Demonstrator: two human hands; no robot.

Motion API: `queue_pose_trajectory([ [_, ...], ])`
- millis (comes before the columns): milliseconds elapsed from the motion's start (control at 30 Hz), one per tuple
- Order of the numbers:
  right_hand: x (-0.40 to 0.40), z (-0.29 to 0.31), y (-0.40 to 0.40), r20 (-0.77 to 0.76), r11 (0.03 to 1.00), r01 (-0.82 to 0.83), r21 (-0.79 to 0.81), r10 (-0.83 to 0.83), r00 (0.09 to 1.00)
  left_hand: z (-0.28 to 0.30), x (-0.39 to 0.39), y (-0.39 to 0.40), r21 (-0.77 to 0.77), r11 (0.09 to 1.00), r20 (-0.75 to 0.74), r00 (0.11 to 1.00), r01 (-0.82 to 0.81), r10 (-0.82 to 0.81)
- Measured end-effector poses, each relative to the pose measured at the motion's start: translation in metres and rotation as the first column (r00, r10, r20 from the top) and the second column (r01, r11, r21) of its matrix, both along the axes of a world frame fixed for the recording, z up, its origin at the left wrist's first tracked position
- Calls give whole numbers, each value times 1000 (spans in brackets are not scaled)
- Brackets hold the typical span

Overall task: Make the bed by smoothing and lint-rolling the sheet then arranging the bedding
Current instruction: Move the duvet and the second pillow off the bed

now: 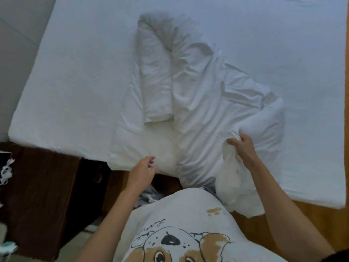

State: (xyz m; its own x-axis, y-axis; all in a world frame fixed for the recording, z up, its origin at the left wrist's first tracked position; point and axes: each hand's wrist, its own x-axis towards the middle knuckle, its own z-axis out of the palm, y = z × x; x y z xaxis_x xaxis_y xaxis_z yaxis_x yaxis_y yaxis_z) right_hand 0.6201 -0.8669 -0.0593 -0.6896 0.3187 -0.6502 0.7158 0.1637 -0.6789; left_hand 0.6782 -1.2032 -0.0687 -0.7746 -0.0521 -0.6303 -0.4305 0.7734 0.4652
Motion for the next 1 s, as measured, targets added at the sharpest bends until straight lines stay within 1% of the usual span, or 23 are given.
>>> queue_pose_trajectory([
  [67,-17,1,-31,-32,1000,15,0,-15,999,-6,-22,-23,14,999,-13,999,29,-29],
  [133,-36,6,-68,-64,998,64,-18,-65,996,-10,-45,-50,32,995,-28,995,97,-96],
  [233,-60,16,-134,-134,990,110,-89,-121,984,-10,-80,-90,45,975,-78,974,218,-214],
  [300,-73,27,-187,-174,987,85,-136,-108,979,-6,-104,-118,62,952,-101,951,301,-294],
  [367,-89,37,-248,-220,977,13,-213,-61,974,-2,-129,-149,56,938,-141,932,343,-333],
  [433,-109,47,-312,-267,964,-68,-258,-3,964,4,-154,-181,36,949,-201,933,313,-300],
  [533,-142,40,-389,-301,945,-178,-274,92,949,6,-182,-225,-2,982,-258,948,191,-185],
  [600,-157,18,-417,-250,943,-251,-219,194,949,-2,-192,-245,-35,987,-243,956,159,-162],
  [633,-159,3,-424,-194,934,-302,-192,265,944,-9,-194,-251,-53,985,-222,960,161,-169],
  [700,-153,-27,-429,-67,899,-425,-105,420,905,-26,-195,-259,-68,982,-173,967,177,-186],
  [733,-146,-40,-424,-17,888,-457,-53,456,890,-34,-194,-259,-64,981,-152,969,185,-193],
  [800,-125,-60,-404,35,887,-460,52,458,888,-50,-188,-255,-51,978,-117,971,203,-207],
  [900,-86,-81,-356,92,885,-403,233,393,915,-73,-175,-240,-17,969,-63,967,248,-248],
  [967,-62,-90,-323,104,869,-358,341,344,933,-91,-168,-228,2,961,-25,961,277,-277],
  [1000,-55,-95,-307,98,846,-340,410,330,939,-102,-167,-222,3,958,-12,958,286,-286],
])
